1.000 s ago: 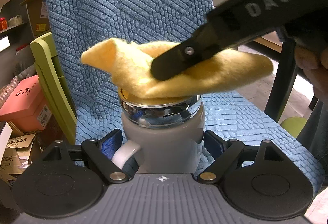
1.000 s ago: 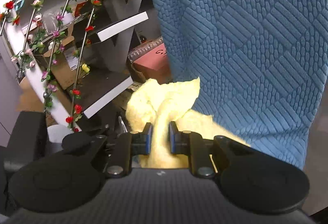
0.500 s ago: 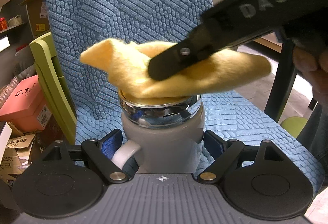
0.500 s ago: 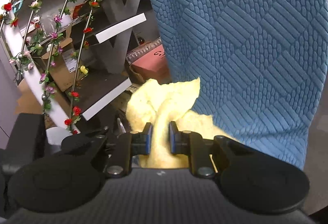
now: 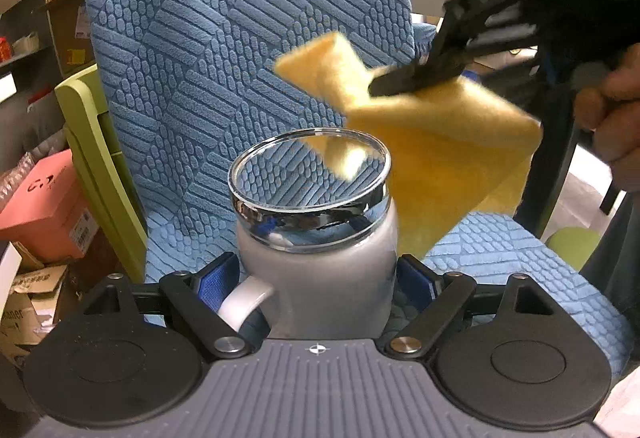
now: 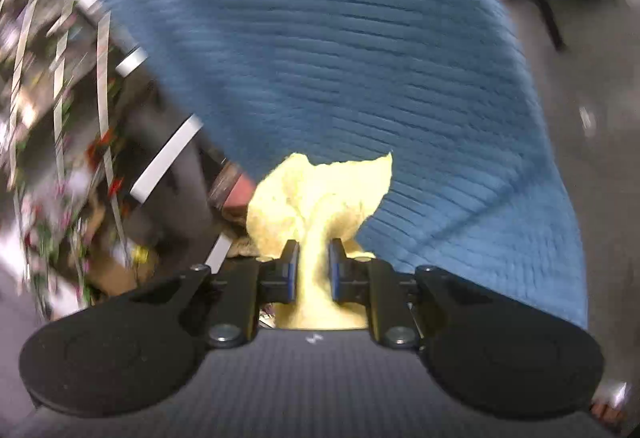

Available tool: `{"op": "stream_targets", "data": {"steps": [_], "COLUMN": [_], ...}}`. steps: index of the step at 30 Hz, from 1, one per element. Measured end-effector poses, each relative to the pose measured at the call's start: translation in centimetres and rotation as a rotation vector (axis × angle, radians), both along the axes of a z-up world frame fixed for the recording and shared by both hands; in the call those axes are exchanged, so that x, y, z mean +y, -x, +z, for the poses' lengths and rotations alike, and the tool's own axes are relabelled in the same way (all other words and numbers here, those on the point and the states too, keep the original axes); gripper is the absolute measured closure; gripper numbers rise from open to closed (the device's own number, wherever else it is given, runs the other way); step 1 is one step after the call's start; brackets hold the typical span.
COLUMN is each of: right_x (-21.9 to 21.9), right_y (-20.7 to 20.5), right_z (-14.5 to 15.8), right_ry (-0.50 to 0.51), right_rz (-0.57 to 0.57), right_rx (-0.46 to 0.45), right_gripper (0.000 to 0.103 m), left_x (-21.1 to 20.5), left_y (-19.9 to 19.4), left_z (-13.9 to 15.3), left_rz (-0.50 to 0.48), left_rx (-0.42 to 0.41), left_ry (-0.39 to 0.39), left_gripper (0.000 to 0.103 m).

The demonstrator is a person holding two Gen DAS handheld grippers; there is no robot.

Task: Clean container
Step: 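Move the cloth in the right gripper down to the mug's outer side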

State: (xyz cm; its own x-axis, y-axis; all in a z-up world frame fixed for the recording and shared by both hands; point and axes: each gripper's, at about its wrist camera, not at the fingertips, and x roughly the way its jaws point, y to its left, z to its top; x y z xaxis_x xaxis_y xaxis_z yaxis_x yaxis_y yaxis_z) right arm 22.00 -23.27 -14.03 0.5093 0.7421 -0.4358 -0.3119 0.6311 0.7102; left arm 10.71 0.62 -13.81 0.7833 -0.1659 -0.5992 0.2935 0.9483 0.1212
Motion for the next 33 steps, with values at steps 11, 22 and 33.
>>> {"op": "stream_targets", "data": {"steps": [11, 22, 33], "right_x": [-0.7, -0.9, -0.6], "right_y": [-1.3, -1.4, -2.5], "right_z": [-7.2, -9.2, -9.6], "right_ry": [-0.273, -0.321, -0.406], "right_rz": [-0.071, -0.073, -0.039], "right_rx": [0.290, 0.347, 0.360], "right_gripper": [0.087, 0.087, 0.086], "left_x": [0.3, -0.2, -0.5], "left_y": [-0.7, 0.1, 0.5], "left_z": [-0.2, -0.4, -0.6], "left_rz": [-0.007, -0.005, 0.001], "left_rx": [-0.007, -0.013, -0.008], "left_ry": [0.005, 0.003, -0.006], "left_gripper": [0.016, 0.015, 0.014]}}
